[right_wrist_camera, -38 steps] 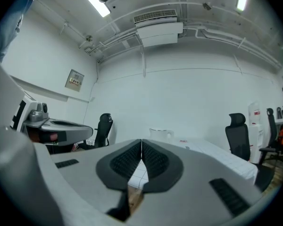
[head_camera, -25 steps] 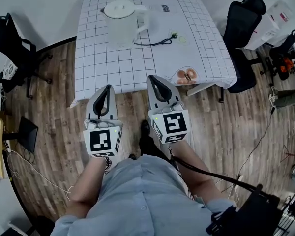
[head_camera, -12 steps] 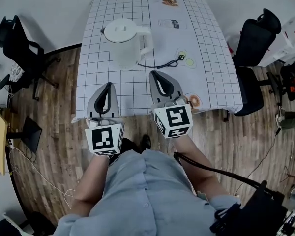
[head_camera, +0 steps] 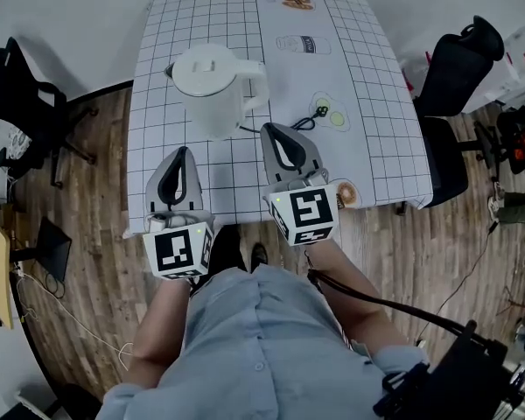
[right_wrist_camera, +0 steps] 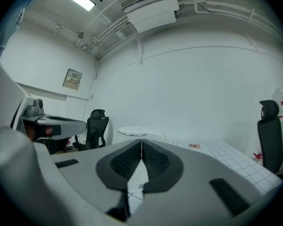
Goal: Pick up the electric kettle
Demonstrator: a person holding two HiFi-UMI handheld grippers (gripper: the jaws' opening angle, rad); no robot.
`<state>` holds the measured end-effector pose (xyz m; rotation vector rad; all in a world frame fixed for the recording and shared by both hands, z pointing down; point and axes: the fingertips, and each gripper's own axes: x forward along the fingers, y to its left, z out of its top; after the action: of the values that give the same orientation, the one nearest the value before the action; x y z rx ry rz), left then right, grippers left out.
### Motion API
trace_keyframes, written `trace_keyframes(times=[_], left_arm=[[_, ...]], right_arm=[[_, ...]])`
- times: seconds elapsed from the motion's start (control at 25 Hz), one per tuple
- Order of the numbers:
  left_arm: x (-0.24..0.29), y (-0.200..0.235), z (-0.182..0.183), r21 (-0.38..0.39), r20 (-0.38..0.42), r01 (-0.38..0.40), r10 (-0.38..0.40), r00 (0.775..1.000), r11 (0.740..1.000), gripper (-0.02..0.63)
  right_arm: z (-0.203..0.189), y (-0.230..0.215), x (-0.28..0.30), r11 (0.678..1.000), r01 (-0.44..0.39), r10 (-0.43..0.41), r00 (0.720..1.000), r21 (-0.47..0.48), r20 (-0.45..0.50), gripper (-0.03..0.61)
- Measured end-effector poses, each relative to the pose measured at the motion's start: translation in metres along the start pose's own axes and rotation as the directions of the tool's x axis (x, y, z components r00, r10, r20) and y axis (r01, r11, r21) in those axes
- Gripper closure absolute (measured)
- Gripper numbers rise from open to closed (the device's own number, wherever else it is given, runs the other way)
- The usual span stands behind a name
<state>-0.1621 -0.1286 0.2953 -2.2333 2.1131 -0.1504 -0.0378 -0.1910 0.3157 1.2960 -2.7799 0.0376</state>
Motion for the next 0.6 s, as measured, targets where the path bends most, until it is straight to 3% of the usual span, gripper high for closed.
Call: trace_keyframes(times=[0.36,0.44,0.52,0.6], left_arm=[[0.035,0.028,-0.028,-0.021,-0.036,0.01,-0.01,0.999,1.0,0.614],[0.039,0.031,-0.036,-0.019,-0.055,0.013,-0.014,0.998,1.0,0.614],[0.041,0.034,-0.041,-0.018,-0.068,0.014,-0.016,0.998,1.0,0.614],[0.043,0.038,-0.043,-0.021,-0.077,0.013,-0.015,0.997,1.0,0.614]], right_arm=[[-0.042,-0.02,0.034,0.995,0.101,-0.099,0.992,0.017,-0.08,0.566],[-0.048,-0.028,0.036,0.99,0.143,-0.14,0.986,0.023,-0.09,0.4],[-0.052,-0.035,0.039,0.984,0.174,-0.171,0.98,0.025,-0.099,0.339],[-0.053,-0.038,0.041,0.981,0.191,-0.187,0.977,0.024,-0.105,0.324]])
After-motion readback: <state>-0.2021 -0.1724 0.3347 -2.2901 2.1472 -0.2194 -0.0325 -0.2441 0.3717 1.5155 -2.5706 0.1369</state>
